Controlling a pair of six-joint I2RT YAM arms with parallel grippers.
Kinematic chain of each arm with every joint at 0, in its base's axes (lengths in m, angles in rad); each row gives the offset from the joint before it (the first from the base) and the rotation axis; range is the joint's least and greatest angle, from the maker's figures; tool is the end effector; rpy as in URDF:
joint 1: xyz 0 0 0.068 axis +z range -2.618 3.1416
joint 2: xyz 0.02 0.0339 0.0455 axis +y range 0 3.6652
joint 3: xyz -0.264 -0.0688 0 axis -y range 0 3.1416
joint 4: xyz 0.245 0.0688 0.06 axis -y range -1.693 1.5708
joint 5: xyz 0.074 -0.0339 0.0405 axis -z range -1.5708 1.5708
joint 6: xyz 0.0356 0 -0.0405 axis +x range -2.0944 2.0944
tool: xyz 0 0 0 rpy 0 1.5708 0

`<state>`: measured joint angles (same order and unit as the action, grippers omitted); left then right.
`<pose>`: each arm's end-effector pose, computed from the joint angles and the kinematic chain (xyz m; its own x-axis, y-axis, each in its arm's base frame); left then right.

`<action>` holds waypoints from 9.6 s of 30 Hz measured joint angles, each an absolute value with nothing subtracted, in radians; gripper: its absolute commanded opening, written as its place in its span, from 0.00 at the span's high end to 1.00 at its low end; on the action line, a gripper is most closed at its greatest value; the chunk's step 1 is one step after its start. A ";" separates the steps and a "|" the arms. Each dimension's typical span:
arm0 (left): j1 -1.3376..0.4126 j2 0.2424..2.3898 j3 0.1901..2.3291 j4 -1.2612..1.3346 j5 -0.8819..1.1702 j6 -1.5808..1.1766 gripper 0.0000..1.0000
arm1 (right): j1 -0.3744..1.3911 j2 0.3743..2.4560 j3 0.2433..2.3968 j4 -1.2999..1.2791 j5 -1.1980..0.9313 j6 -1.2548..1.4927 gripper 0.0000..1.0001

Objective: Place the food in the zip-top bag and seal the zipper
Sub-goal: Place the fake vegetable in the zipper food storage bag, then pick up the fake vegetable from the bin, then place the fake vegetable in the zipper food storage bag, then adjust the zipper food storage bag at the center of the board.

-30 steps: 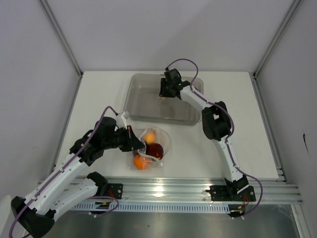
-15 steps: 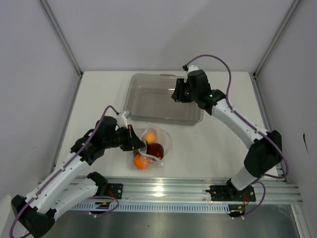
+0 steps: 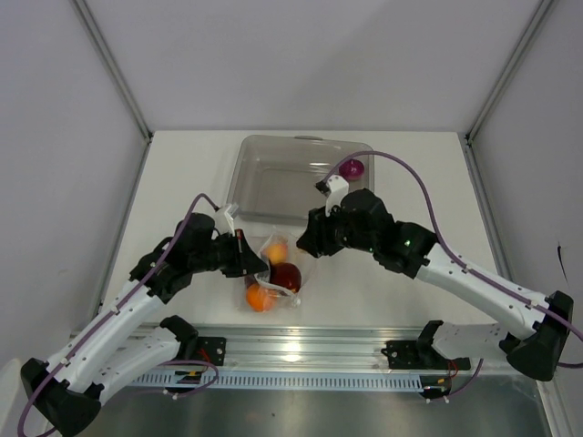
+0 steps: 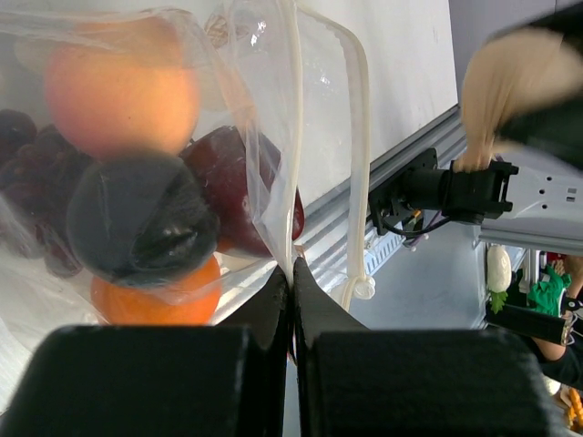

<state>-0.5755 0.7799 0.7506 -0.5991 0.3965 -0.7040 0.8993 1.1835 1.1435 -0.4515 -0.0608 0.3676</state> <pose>0.1313 -0.1015 0.2891 -0.8705 -0.1469 -0.4697 0.2633 0.6673 -0.6967 0.1626 0.2081 0.3564 -0.5668 -0.1367 -0.8124 -0.6548 0.6732 0.3436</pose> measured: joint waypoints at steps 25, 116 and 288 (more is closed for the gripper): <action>-0.575 0.768 0.751 -0.600 0.396 -0.707 0.99 | 0.991 1.388 1.264 -0.457 0.033 0.369 0.04; -0.531 0.830 0.699 -0.544 0.447 -0.700 0.99 | 0.485 2.429 1.990 -0.328 0.667 -0.150 0.73; -0.528 0.790 0.785 -0.478 0.563 -0.743 0.99 | 1.024 1.180 1.119 -0.430 0.002 0.552 1.00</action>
<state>-0.5278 0.7898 0.7849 -0.4782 0.5632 -0.7433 1.0237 1.1797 1.1191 -0.4297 0.0025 0.5522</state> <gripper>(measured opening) 0.004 0.002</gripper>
